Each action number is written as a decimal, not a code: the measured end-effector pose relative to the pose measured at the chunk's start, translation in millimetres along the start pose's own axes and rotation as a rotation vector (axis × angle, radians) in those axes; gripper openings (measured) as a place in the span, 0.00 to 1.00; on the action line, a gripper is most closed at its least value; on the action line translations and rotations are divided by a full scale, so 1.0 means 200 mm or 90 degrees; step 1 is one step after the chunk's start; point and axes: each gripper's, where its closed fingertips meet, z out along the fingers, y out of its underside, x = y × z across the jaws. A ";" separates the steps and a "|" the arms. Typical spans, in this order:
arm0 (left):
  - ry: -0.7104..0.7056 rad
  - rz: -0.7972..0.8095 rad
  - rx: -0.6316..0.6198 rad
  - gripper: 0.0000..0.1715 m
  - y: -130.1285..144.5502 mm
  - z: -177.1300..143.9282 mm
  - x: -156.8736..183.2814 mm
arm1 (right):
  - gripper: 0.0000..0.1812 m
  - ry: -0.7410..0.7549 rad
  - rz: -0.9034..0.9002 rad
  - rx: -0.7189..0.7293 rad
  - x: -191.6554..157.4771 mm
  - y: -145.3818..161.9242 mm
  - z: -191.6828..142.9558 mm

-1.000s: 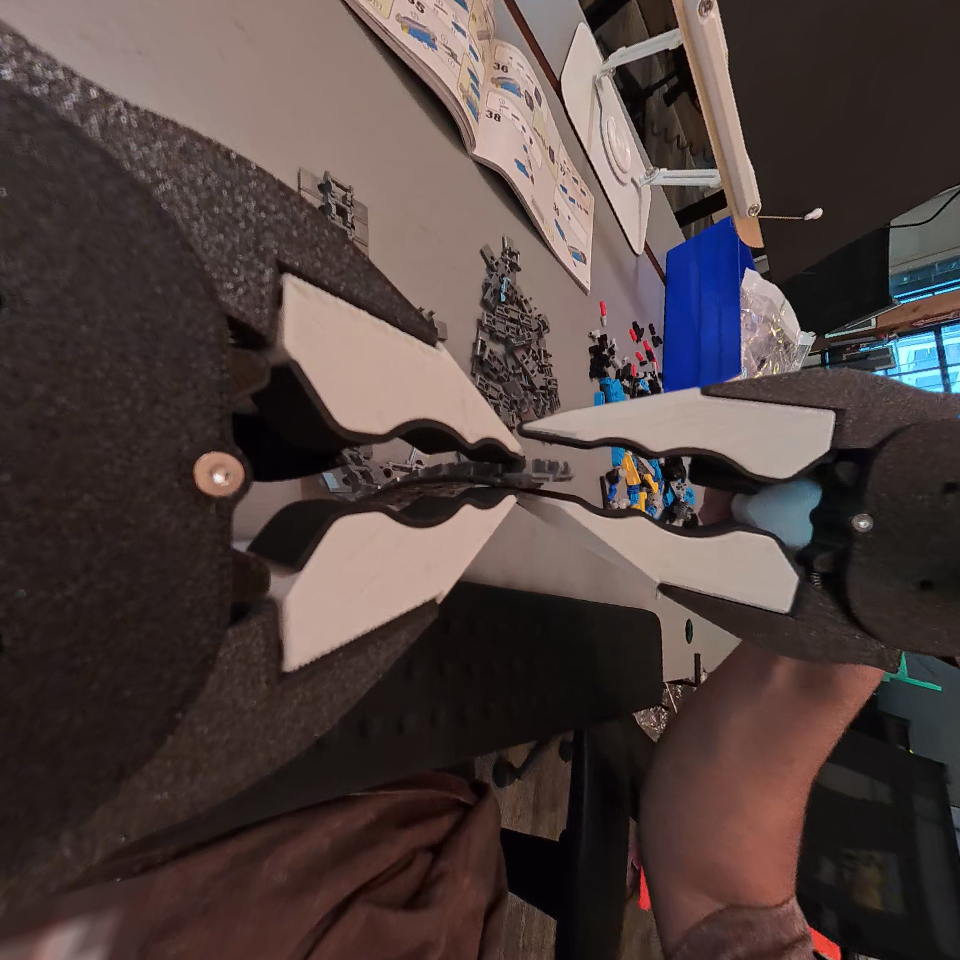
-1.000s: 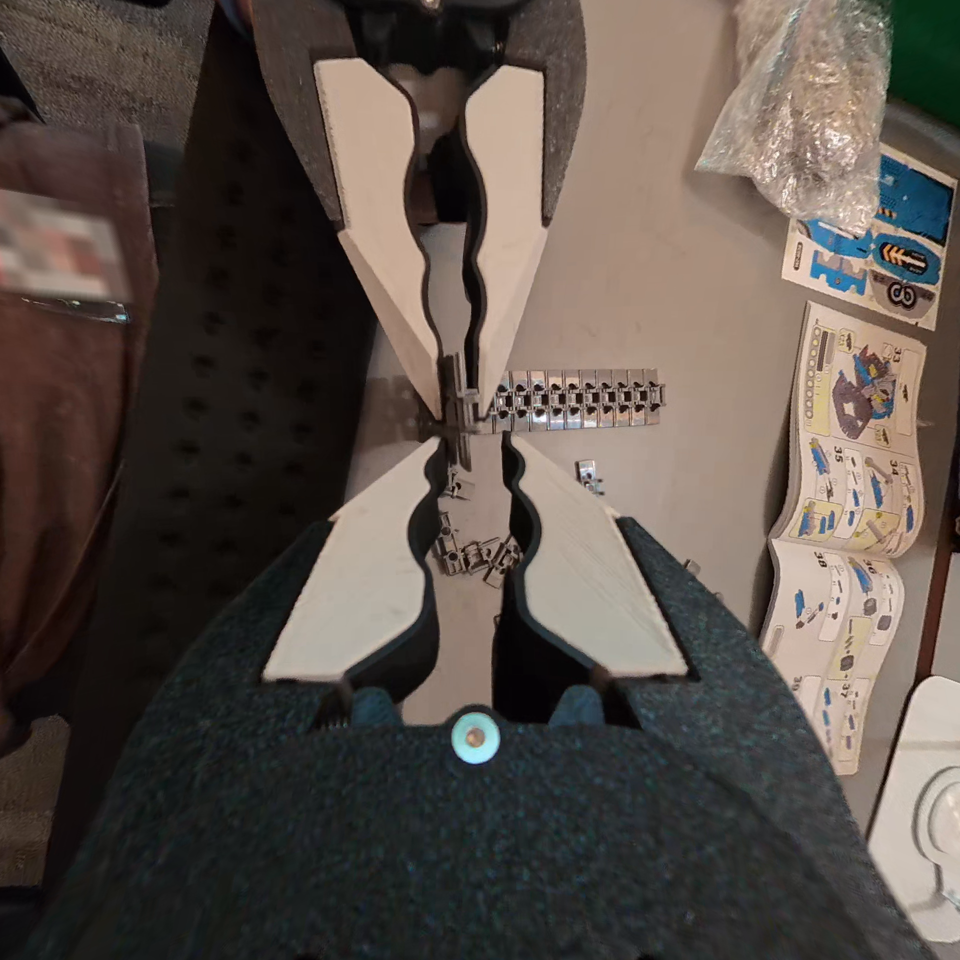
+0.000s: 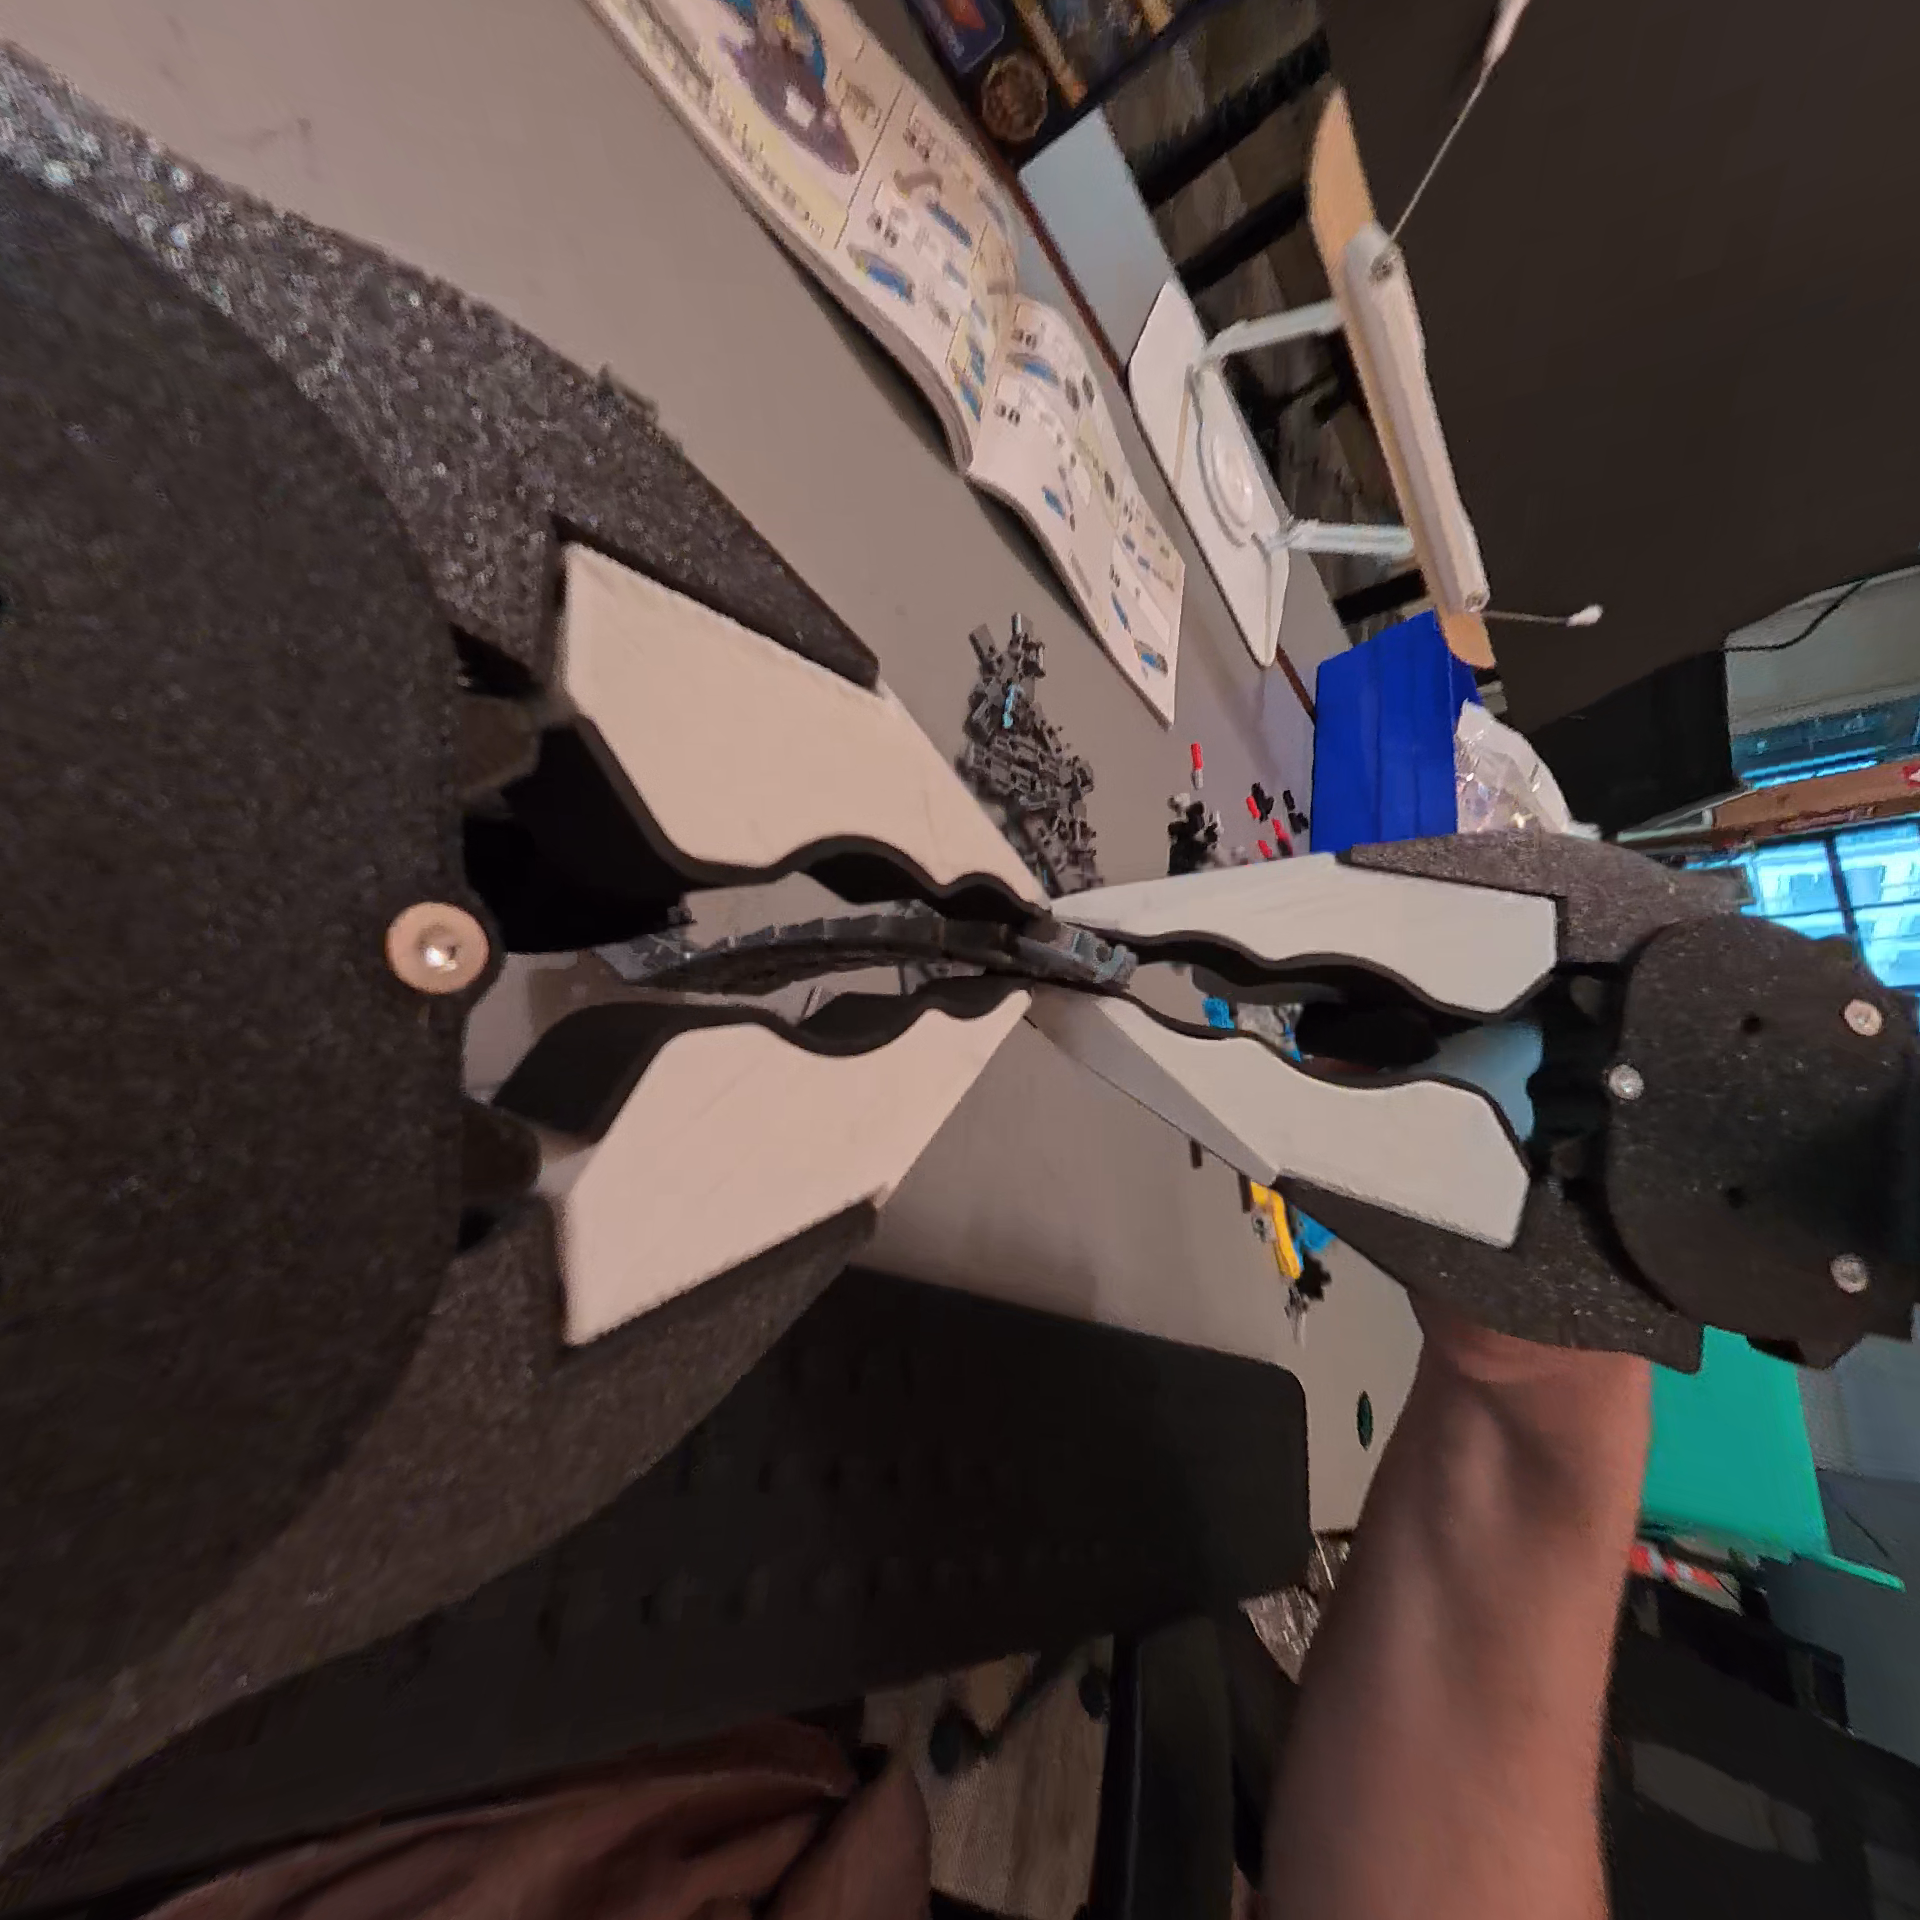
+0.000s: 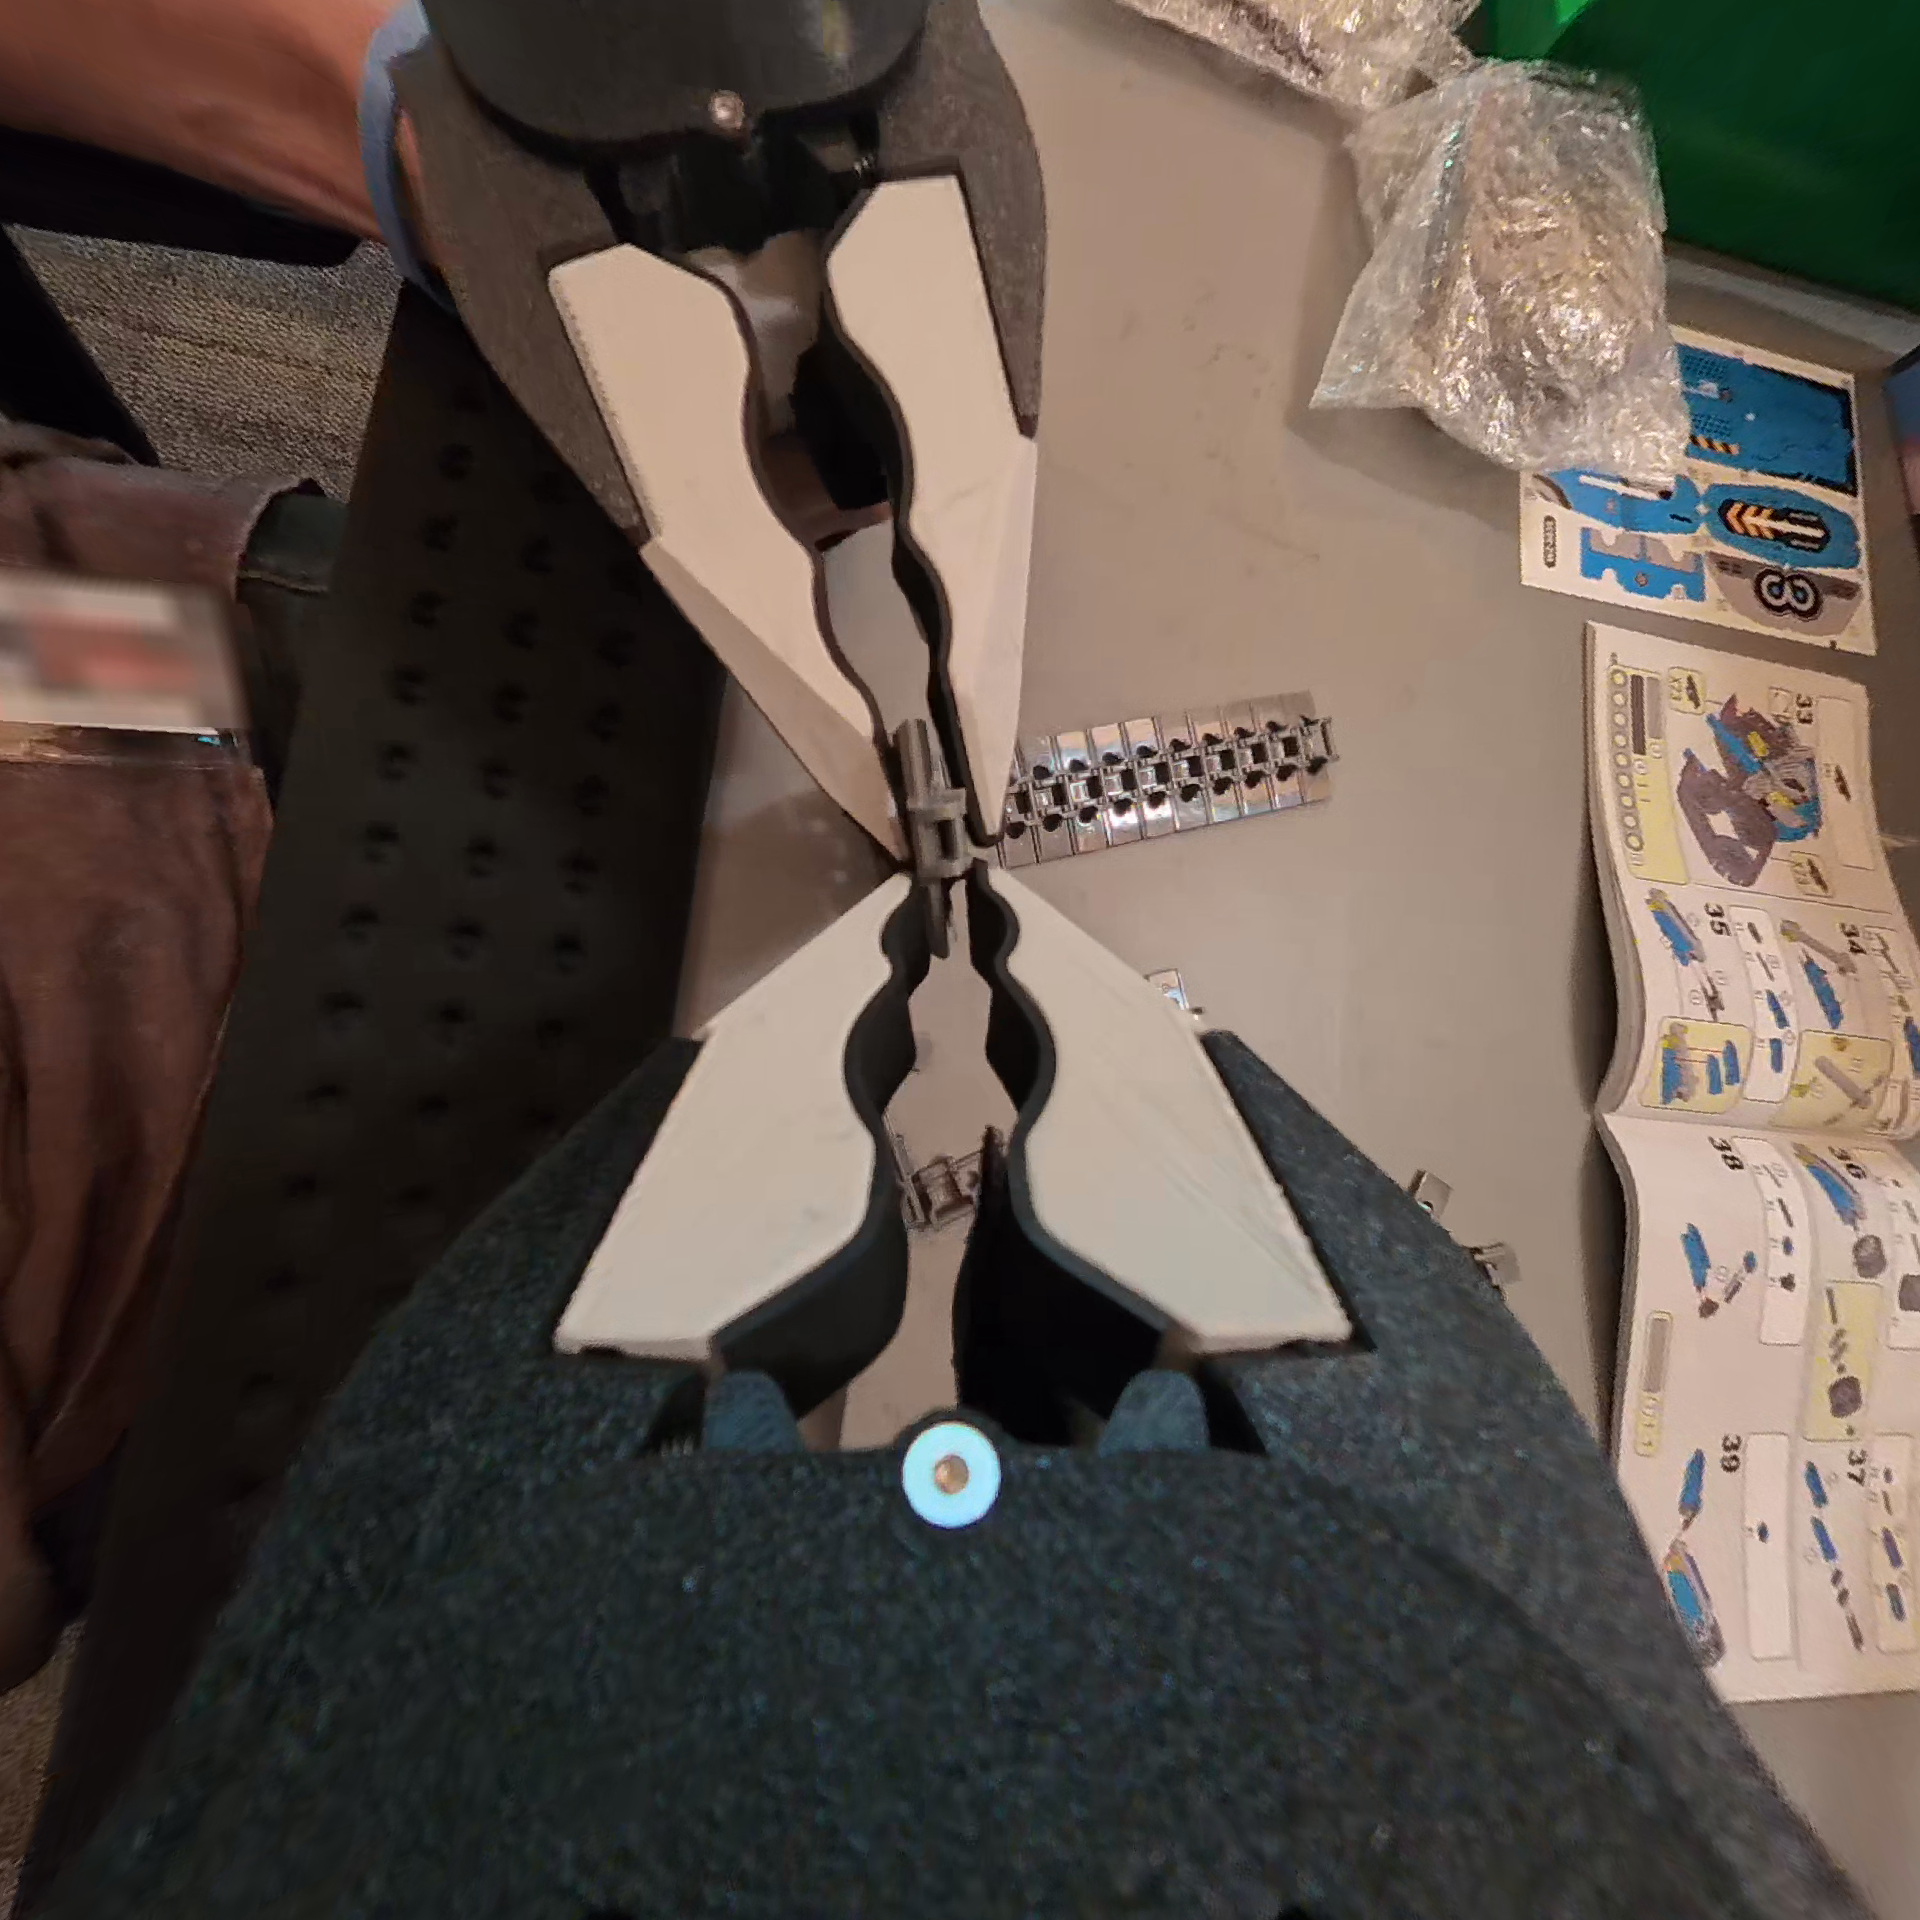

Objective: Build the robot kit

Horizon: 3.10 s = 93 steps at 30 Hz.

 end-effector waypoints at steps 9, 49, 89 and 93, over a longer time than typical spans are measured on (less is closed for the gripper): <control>-0.007 0.044 0.007 0.05 -0.02 0.00 0.03 | 0.04 -0.013 -0.002 -0.036 -0.02 0.06 -0.01; -0.067 0.282 -0.368 0.04 0.08 -0.05 0.03 | 0.04 0.003 -0.058 -0.098 -0.05 0.02 0.02; -0.041 0.132 -0.177 0.05 0.03 -0.09 0.10 | 0.05 -0.096 -0.033 -0.020 -0.13 -0.06 -0.01; -0.038 0.141 -0.169 0.04 0.02 -0.11 0.10 | 0.05 -0.097 -0.040 -0.032 -0.13 -0.07 -0.01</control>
